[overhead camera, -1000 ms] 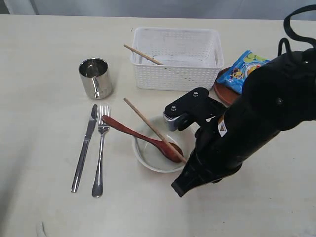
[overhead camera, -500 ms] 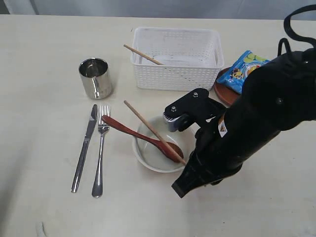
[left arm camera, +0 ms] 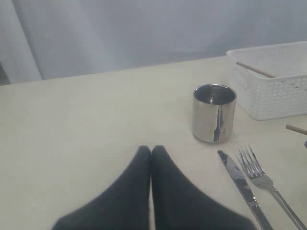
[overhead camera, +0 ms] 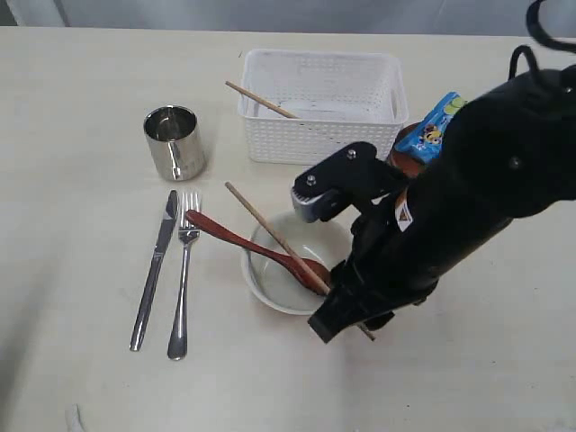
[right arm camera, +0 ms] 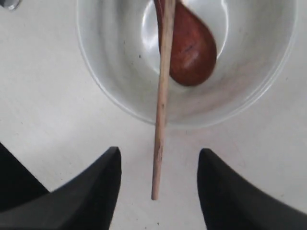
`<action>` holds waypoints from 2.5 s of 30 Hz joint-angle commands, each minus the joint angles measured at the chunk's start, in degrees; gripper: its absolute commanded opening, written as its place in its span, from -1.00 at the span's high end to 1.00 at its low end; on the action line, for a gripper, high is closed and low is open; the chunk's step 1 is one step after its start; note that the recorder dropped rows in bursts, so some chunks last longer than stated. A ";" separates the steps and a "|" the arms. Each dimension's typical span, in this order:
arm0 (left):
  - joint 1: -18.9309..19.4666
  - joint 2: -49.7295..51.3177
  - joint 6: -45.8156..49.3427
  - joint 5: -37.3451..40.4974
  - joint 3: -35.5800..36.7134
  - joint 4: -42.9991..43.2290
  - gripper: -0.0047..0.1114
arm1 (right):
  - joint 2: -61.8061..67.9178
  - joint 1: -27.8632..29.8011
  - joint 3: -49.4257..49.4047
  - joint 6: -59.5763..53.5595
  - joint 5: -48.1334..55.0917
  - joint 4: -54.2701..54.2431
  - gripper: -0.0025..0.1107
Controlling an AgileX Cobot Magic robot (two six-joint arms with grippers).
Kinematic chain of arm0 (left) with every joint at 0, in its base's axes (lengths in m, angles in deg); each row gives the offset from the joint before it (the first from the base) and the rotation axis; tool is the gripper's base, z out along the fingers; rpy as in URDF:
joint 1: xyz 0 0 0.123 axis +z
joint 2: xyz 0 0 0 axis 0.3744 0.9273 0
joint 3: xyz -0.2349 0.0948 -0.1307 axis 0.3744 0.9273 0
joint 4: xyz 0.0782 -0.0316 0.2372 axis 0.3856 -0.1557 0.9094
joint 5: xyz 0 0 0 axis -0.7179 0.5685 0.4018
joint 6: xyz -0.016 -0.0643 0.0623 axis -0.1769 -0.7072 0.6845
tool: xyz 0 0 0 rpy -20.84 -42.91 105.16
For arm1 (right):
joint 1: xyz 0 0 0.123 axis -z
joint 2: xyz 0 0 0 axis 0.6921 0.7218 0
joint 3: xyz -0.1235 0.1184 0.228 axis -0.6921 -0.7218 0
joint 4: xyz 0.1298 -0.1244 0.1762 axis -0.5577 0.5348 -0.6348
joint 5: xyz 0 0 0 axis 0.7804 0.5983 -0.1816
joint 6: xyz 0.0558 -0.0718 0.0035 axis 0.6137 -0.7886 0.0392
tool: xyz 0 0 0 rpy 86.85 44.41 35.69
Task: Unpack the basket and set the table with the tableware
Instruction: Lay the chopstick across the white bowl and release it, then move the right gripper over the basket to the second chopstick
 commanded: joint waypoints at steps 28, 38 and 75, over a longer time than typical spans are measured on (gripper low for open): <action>0.01 -0.15 -0.20 -0.45 0.10 -0.35 0.92 | 25.72 22.95 45.87 -36.04 2.07 -1.45 0.96; 0.01 -0.15 -0.20 -0.45 0.10 -0.16 0.92 | 36.76 23.46 55.13 -57.61 3.10 -11.00 0.96; 0.01 -0.15 -0.20 -0.45 0.10 -0.16 0.92 | 46.29 22.72 58.71 -72.01 2.44 -28.52 0.11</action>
